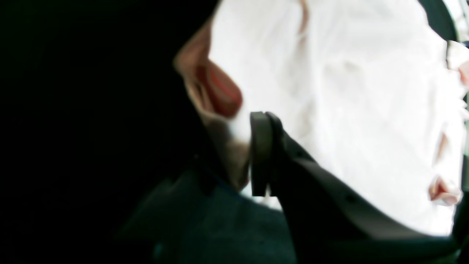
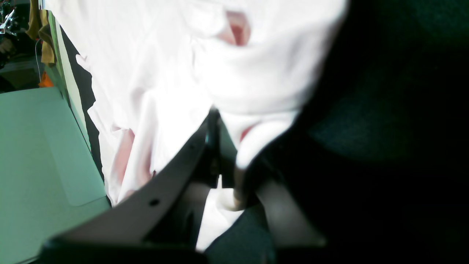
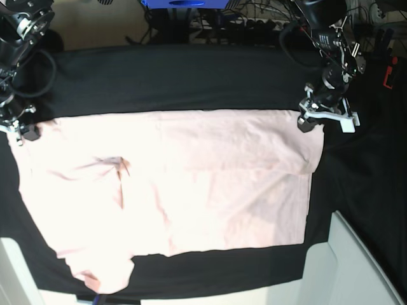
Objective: Fold the T-shirt properly
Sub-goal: 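Drag the gripped shirt edge toward the arms with both grippers to flatten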
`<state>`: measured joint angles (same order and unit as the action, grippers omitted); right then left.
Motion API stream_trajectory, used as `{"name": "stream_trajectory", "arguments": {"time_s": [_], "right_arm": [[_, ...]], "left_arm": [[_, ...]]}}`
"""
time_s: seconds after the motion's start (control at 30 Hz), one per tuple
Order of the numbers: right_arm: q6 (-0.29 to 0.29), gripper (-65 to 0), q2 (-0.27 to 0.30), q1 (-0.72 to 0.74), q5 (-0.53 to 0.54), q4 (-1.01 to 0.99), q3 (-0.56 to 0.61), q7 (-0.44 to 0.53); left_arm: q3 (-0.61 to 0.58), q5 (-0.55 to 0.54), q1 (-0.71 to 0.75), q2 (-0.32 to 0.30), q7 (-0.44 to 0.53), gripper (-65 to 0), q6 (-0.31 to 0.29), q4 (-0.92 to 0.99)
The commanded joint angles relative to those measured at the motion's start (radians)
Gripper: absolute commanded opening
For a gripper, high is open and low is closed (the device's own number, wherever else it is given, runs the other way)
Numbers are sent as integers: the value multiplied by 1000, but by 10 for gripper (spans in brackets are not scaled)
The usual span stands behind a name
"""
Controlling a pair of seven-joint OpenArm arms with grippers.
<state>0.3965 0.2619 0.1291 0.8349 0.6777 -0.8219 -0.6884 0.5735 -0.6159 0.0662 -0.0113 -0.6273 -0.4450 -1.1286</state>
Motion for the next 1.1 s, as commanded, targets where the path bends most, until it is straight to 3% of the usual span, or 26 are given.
{"name": "stream_trajectory", "arguments": {"time_s": [0.0,0.1,0.37,0.63,0.87,1.07], "right_arm": [[17,-650,18,13,14,15,2,6],[17,-650,20,11,14,15,2,6],[17,-650,18,8,16,15,2,6],[17,-650,23,-16,22,18,-6,5],[17,-650,20,-59,24,69,-7,-55],[9,-650,17,-142,149,187,-7,-113]], "left_arm": [[-2,3,-1,-5,-10,-532,2,3],[-2,1,5,-5,-9,-650,2,2],[4,3,34,-9,-12,-650,2,-5],[0,3,136,-9,-12,-650,2,-173],[6,3,186,-9,-13,-650,2,-216],[4,3,208,-9,-13,-650,2,-216]]}}
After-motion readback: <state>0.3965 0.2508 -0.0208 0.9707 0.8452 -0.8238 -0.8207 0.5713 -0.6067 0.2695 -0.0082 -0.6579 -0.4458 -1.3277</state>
